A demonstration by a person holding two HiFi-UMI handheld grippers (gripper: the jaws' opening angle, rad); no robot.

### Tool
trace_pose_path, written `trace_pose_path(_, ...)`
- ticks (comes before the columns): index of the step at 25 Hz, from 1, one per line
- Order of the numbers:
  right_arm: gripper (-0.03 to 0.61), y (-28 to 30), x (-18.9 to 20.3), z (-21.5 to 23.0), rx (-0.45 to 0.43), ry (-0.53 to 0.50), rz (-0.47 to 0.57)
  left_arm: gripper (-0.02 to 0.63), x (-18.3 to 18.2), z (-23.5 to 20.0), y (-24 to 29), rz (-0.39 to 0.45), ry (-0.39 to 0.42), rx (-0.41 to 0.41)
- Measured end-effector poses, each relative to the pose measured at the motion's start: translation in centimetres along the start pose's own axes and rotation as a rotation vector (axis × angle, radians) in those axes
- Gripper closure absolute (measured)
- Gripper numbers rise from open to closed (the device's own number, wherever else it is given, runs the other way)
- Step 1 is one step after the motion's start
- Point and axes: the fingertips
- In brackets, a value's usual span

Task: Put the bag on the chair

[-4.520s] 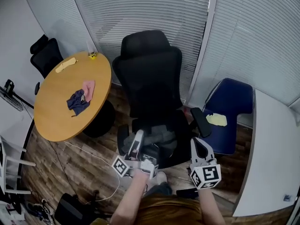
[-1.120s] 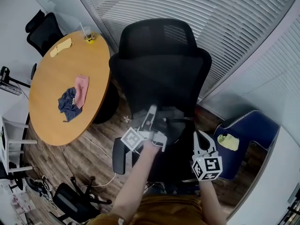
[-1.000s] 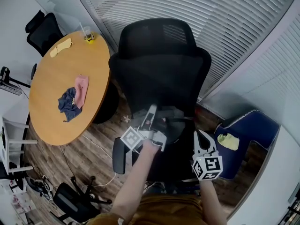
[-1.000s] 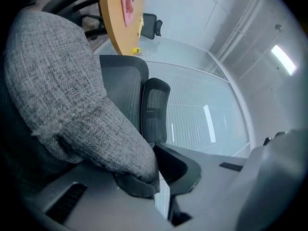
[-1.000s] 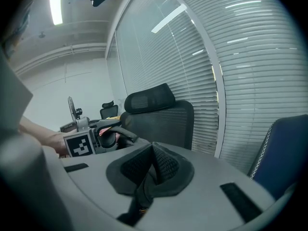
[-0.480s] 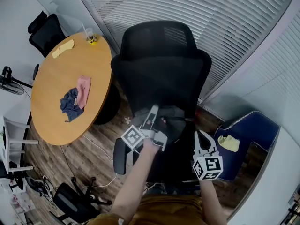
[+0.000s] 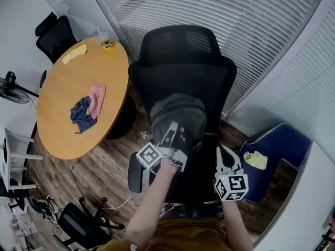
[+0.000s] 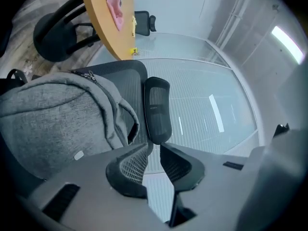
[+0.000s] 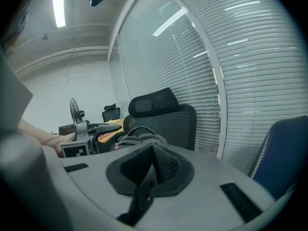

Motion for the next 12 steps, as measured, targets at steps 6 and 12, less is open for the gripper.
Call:
trace_pose_path(6,0.566,-1.4,-1.3,-0.9,0.013,-0.021,0.043,0.567,1.4,2.3,-1.7,-0.066,0.128,-0.009)
trace_pose_path(12,0.566,-3.3,-2.7,-3.0,0.014,-0.053,0.089,0.591,0.5,2.9,-6.0,-0.119,0.457,-0.126)
Point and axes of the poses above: the fingertips, and each gripper's own axes: y forward along the fingers, z to its right, x out of its underside, and after that the axes turned 8 degrees about -y, right-handed
